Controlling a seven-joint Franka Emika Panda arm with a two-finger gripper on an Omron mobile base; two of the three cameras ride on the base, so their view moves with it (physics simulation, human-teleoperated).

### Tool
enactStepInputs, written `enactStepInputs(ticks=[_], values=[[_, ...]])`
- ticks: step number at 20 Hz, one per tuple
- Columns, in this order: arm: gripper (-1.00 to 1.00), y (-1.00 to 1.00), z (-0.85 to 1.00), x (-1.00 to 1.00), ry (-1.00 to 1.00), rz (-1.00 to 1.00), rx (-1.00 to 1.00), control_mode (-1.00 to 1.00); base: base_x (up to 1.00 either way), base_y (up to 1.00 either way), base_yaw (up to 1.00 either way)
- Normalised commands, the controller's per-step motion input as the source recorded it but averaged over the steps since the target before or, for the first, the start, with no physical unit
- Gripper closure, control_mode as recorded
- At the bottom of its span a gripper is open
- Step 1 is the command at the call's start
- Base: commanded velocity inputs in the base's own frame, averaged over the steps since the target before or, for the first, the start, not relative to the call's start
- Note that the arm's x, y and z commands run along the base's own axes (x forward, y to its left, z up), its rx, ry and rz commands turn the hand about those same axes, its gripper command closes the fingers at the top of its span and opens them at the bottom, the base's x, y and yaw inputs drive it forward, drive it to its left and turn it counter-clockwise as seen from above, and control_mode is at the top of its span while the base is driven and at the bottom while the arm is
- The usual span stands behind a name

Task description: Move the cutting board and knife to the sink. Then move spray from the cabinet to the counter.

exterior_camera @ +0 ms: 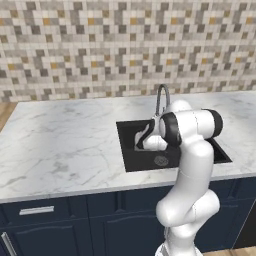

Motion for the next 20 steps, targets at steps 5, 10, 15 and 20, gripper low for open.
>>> enactStepInputs(ticks=[5,10,15,20], values=[[1.0,0.0,-0.5,0.07,0.01,0.02,0.16,-1.0,0.0,0.0,0.0],[-1.0,0.06,-0.74,0.13,0.01,0.03,0.24,-1.0,0.0,0.0,0.0],[-1.0,0.13,-0.74,0.1,0.0,0.04,0.24,-1.0,0.0,0.0,0.0],[-1.0,0.14,-0.61,0.01,0.0,0.04,0.21,-1.0,0.0,0.0,0.0]])
